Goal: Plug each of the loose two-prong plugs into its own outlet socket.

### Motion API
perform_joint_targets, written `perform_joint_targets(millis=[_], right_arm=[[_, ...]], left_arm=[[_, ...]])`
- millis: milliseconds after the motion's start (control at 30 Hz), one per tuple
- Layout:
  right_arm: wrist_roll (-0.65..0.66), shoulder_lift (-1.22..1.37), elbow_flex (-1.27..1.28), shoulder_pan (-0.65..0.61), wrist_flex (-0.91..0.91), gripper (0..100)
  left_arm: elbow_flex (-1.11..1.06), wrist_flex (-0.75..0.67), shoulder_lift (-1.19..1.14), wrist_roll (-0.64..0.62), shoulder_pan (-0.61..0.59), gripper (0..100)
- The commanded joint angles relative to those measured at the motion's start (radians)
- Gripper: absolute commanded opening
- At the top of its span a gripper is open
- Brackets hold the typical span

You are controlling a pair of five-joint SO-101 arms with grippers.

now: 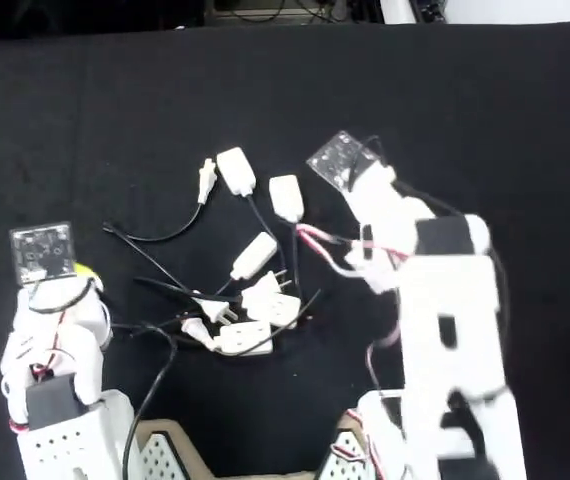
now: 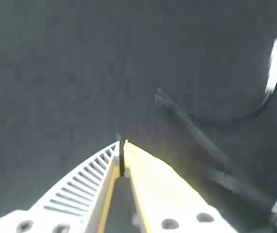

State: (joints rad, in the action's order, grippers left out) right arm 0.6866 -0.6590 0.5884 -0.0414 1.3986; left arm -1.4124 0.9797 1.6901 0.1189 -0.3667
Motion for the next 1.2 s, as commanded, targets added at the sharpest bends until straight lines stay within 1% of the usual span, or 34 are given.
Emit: perform_joint_targets(millis=[0,167,300,400,567,667,767,933,1033,1167], right_arm=[[-0.014,-0.166,-0.059,-0.011,0.054,1.1],[-0.014,-0.321,-0.059,-0.009,0.064,1.1],[-0.052,-0.418,-0.058,-0.009,0.064,1.1],[-0.077,-0.499,-0.059,-0.011,0.063,1.1],[-0.11,-0.63,-0.056,-0.029,0.058,1.1],[-0.144,-0.673,-0.044,-0.115,0.075,1.1],[-0.198,-0.697,-0.036,-0.227,0.078,1.1],[-0.281,-0.7,-0.035,-0.399,0.08,1.1],[-0.331,-0.705,-0.035,-0.499,0.08,1.1],[-0.379,-0.708,-0.035,-0.606,0.08,1.1]], left_arm=[[0.128,-0.078,0.006,-0.075,0.094,3],[0.13,-0.158,0.006,-0.141,0.291,3],[0.105,-0.203,0.006,-0.155,0.4,3],[0.088,-0.25,0.006,-0.161,0.429,3],[0.081,-0.301,0.006,-0.21,0.432,3],[0.079,-0.33,0.006,-0.229,0.458,3],[0.053,-0.364,0.006,-0.232,0.478,3],[-0.047,-0.48,0.006,-0.232,0.47,3],[-0.058,-0.494,0.006,-0.235,0.478,3],[-0.041,-0.494,0.006,-0.339,0.47,3]])
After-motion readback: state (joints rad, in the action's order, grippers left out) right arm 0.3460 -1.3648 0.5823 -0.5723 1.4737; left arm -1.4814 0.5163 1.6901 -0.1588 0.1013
